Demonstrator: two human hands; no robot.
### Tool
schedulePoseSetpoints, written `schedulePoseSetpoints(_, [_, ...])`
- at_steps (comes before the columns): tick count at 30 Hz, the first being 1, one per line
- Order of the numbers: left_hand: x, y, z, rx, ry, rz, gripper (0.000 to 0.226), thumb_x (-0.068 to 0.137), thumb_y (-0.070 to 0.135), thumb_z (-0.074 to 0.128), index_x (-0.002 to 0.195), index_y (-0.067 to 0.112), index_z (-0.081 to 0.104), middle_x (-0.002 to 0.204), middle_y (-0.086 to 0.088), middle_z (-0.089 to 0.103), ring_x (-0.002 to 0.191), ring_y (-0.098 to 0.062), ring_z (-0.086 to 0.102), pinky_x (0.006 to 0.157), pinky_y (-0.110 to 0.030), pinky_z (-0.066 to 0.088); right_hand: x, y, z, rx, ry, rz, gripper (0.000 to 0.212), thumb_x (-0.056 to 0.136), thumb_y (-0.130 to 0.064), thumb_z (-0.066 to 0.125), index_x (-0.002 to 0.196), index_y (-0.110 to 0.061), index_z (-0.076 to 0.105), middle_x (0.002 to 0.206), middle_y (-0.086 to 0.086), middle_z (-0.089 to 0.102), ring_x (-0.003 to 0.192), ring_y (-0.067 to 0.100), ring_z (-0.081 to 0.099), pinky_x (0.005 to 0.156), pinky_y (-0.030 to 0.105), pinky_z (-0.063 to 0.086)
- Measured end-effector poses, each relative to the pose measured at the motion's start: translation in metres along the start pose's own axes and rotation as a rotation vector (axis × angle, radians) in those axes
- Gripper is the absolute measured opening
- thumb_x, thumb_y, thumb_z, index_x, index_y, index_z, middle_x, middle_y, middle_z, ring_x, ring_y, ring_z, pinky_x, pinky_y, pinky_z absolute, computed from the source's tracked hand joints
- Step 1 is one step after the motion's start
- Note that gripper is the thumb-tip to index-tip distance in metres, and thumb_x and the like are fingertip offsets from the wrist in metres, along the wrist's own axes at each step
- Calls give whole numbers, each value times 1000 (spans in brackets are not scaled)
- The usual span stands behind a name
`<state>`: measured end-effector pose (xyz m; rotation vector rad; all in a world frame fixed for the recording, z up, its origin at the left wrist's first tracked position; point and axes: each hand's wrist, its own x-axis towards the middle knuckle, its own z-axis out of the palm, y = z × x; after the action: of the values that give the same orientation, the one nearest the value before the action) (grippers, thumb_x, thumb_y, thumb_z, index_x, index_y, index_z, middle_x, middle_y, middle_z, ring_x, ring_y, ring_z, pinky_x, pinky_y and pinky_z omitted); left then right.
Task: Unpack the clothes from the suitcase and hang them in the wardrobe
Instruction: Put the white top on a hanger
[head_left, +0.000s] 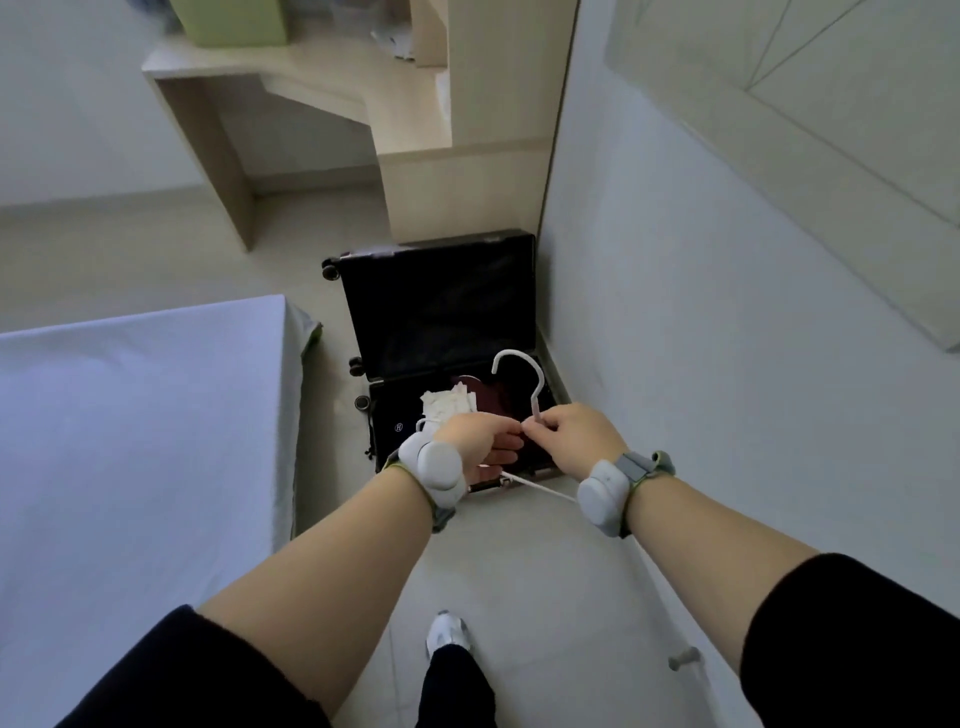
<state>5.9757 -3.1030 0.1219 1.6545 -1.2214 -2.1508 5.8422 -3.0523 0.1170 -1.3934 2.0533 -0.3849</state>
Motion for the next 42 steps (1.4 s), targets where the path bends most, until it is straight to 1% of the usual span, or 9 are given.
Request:
schedulePoseSetpoints(3, [54, 33, -33, -55, 73, -37, 10, 91, 16, 56, 88, 11, 64, 77, -1, 62, 68, -14, 56, 70, -25, 44, 66, -3, -6, -33, 0, 17, 43, 93, -39, 50, 63, -9, 58, 54, 1, 44, 56, 19, 42, 48, 28, 28])
schedulePoseSetpoints(7, [119, 61, -72, -137, 223, -90, 12, 92, 15, 53, 93, 10, 64, 74, -1, 60, 63, -12, 54, 64, -24, 43, 135, -7, -12, -3, 31, 64, 47, 90, -29, 51, 49, -14, 33, 49, 0, 36, 52, 19, 35, 51, 30, 27])
schedulePoseSetpoints(18, [293, 85, -110, -247, 441, -235, 13, 93, 18, 54, 83, 10, 58, 70, 0, 57, 59, -12, 50, 61, -24, 40, 343, 26, -3, -30, -129, 55, 32, 91, -21, 39, 63, -7, 44, 51, 4, 45, 50, 17, 42, 49, 29, 34])
schedulePoseSetpoints(23, [380, 51, -117, -244, 482, -313, 15, 96, 18, 49, 106, 10, 56, 79, -2, 59, 63, -13, 52, 63, -25, 43, 418, 57, 35, 41, -153, 46, 35, 92, -24, 39, 92, 3, 60, 74, 18, 62, 65, 27, 55, 58, 34, 46])
schedulePoseSetpoints(30, [541, -33, -148, -174, 524, -383, 28, 97, 14, 44, 122, 10, 55, 91, -7, 56, 67, -15, 49, 58, -26, 38, 517, 120, 131, 112, -190, 43, 28, 94, -24, 46, 91, -6, 67, 88, 17, 66, 75, 30, 59, 48, 17, 38])
schedulePoseSetpoints(33, [610, -83, -161, -109, 500, -430, 34, 94, 15, 50, 128, 13, 53, 90, -7, 57, 80, -22, 54, 65, -31, 45, 552, 150, 185, 127, -190, 54, 26, 94, -25, 47, 91, -11, 68, 86, 15, 67, 72, 26, 60, 47, 15, 38])
schedulePoseSetpoints(36, [654, -118, -169, -15, 474, -451, 48, 92, 20, 55, 138, 17, 43, 112, -12, 61, 98, -28, 59, 89, -35, 50, 568, 169, 222, 173, -185, 51, 23, 93, -25, 48, 89, -18, 70, 82, 13, 67, 63, 23, 56, 52, 23, 44])
schedulePoseSetpoints(40, [714, -163, -173, 161, 505, -437, 66, 90, 25, 58, 147, 18, 27, 118, -8, 58, 84, -21, 56, 74, -30, 48, 587, 201, 268, 180, -213, 60, 22, 93, -26, 48, 92, -21, 70, 70, 9, 62, 55, 15, 49, 49, 20, 39])
schedulePoseSetpoints(42, [740, -185, -175, 290, 504, -454, 77, 85, 35, 63, 149, 20, 22, 136, -7, 49, 104, -27, 58, 86, -36, 49, 596, 218, 285, 214, -205, 92, 20, 93, -26, 50, 90, -27, 70, 71, 5, 63, 57, 11, 52, 50, 16, 40])
